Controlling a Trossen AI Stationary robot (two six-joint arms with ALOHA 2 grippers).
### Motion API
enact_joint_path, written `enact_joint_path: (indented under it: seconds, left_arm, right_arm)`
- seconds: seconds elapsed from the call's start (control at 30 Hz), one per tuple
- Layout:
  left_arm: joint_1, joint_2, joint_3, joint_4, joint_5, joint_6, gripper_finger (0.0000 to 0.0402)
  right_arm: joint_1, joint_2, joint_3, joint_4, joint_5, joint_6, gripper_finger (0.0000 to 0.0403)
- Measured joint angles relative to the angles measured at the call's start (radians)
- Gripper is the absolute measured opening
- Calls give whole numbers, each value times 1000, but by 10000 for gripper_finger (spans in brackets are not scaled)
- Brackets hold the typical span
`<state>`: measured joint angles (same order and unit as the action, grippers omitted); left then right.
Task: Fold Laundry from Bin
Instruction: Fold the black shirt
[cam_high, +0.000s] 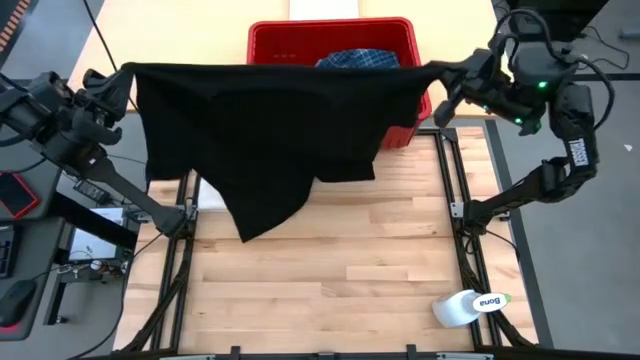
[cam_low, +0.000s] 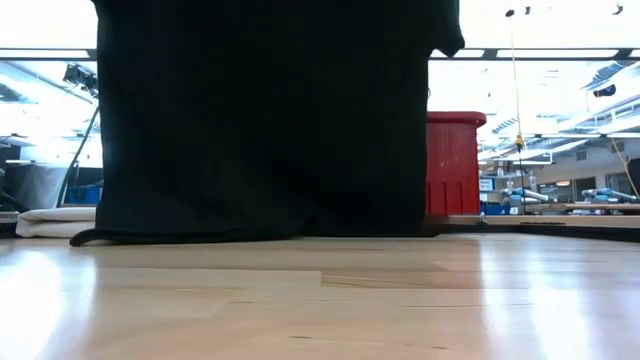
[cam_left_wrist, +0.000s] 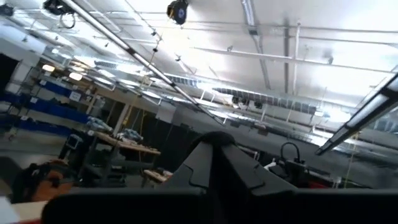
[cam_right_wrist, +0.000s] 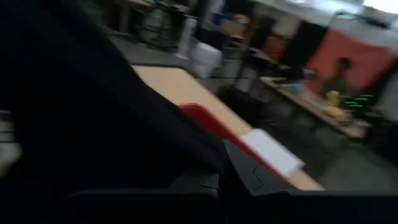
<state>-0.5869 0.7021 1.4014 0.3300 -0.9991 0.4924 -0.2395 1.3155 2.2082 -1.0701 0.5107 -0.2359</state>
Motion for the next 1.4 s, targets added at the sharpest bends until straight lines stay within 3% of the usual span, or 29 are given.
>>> enact_joint_path:
  seconds: [0.13, 0.3, 0.47, 0.57, 0.67, 0.87, 1.03, 1.23, 1.4]
  left_arm:
    - [0, -5, 2, 33, 2, -69, 18]
    - [-16, -3, 2, -80, 40, -304, 16]
    - [-35, 46, 2, -101, 265, -581, 16]
    - [-35, 103, 1, -47, 383, -652, 16]
    - [-34, 167, 1, 38, 460, -696, 16]
    - [-34, 295, 0, 226, 579, -769, 16]
    - [-43, 365, 0, 317, 673, -894, 16]
    - [-84, 423, -1, 351, 692, -937, 16]
    - [-103, 416, -1, 416, 692, -885, 16]
  right_arm:
    - [-16, -42, 0, -3, -282, 51, 10]
    - [-26, -83, 0, -21, -559, 176, 10]
    - [-26, -97, 0, -35, -898, 274, 11]
    - [-26, -97, 0, 11, -1128, 349, 11]
    - [-25, -98, 0, 80, -1292, 437, 12]
    - [-19, -97, 0, 232, -1461, 627, 12]
    - [49, -97, 0, 392, -1567, 803, 12]
    - [146, -100, 0, 518, -1581, 858, 12]
    - [145, -109, 0, 516, -1548, 823, 12]
